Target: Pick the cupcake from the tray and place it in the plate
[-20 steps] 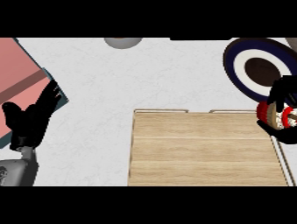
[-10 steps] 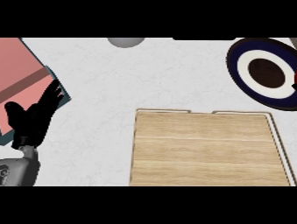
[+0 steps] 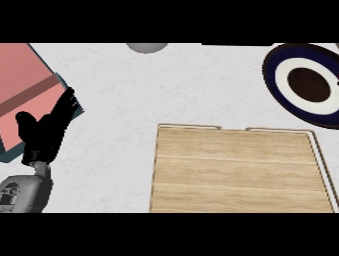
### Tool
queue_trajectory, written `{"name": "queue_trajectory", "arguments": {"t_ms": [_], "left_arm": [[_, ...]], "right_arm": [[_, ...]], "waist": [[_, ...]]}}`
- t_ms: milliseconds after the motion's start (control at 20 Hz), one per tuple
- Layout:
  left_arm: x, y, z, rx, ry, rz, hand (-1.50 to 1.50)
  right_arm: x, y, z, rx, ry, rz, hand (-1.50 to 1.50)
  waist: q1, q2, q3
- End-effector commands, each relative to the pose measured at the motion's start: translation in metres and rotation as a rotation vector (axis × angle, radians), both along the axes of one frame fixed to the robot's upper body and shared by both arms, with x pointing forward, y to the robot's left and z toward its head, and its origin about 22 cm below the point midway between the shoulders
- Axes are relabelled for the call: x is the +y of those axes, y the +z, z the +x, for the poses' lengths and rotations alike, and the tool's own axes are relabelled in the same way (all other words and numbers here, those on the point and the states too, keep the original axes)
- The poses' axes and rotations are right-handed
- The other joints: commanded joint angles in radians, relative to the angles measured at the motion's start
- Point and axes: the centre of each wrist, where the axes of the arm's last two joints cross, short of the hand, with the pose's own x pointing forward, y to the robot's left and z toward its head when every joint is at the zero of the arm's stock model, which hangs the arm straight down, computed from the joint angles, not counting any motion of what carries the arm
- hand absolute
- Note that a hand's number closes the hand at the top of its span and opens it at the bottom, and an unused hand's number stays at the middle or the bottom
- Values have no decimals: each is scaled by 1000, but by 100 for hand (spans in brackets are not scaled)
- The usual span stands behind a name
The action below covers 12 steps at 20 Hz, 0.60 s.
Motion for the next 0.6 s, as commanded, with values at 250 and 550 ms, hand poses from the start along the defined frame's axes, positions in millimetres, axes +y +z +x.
{"name": "queue_trajectory", "arguments": {"t_ms": [250,550], "left_arm": [[-8,-5,-4,-7,-39,-17,0],[-14,-4,5,-28,-26,-2,0]], "right_arm": [[-39,-30,-1,179,44,-130,150],[-43,-44,-3,254,152,-34,-150]], "waist": [[37,14,3],[42,22,5]]}}
